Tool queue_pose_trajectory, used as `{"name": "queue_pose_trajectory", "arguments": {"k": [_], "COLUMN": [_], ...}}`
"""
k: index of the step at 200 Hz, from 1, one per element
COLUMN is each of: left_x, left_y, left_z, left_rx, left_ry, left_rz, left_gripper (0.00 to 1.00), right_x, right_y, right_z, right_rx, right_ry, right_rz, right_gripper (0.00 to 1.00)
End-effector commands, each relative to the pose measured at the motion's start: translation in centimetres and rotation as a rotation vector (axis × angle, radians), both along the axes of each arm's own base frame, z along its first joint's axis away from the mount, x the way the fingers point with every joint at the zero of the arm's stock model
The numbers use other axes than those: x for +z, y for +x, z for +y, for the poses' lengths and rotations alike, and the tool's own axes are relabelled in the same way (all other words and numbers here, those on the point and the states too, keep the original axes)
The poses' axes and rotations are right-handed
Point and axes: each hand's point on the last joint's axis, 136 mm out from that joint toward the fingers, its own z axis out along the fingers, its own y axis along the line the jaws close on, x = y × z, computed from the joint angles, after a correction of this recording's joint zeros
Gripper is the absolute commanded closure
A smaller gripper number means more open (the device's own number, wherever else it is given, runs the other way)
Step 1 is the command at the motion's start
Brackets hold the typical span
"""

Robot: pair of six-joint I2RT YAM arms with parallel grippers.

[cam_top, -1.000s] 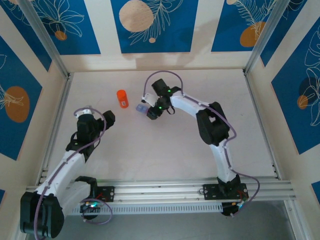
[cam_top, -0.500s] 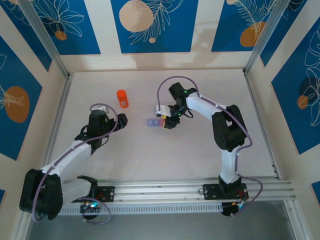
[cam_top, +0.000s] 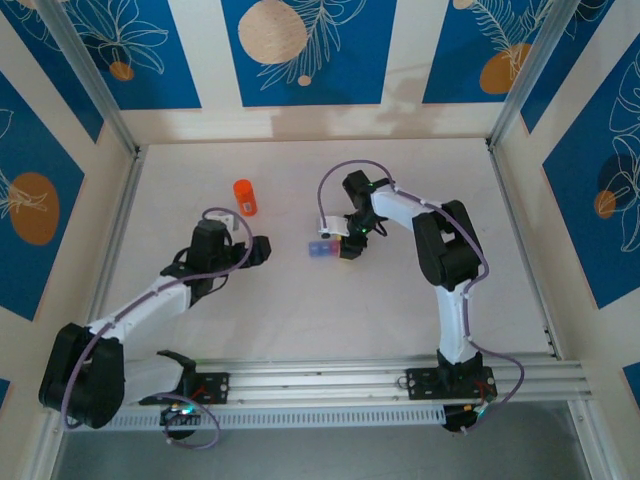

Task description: Sort the pills into containers

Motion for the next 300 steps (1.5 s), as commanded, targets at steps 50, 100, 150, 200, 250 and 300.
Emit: {"name": "queue_pose_trajectory", "arguments": {"k": [50,100,150,200,250,300], "left_x": [1.6,3.0,4.5,5.5,6.4,6.7], "left_y": [0.6,0.8,0.9,1.1,1.1,1.9], "left_z": [-1.2,-0.8,-0.2,-0.5,-1.1,-2.8], "left_rx": [-0.057,-0.045,-0.025,-0.03,-0.065,-0.162], "left_ry": [0.009,0.032,0.046,0.038,0.087,0.185], "left_rz": [-0.043,-0.087,-0.127,-0.14,-0.17,-0.161], "left_gripper": [0.05,0.05,0.04,0.05,0.06,0.09], "right_x": [3.8,9.6,16.9,27.3,28.3,23.0], "right_y": [0.1,0.5,2.0,4.5,3.2,1.9], "right_z": [-0.4,-0.5,-2.6,-9.7,-16.8,-13.1], "right_rx": [0.006,-0.044,-0.376,-1.026,-1.475,-1.425], "right_ry": [0.008,0.07,0.32,0.584,0.778,0.778], "right_rz": [-0.056,-0.186,-0.295,-0.453,-0.174,0.069], "right_gripper": [0.01,0.01,0.01,0.01,0.01,0.0]}}
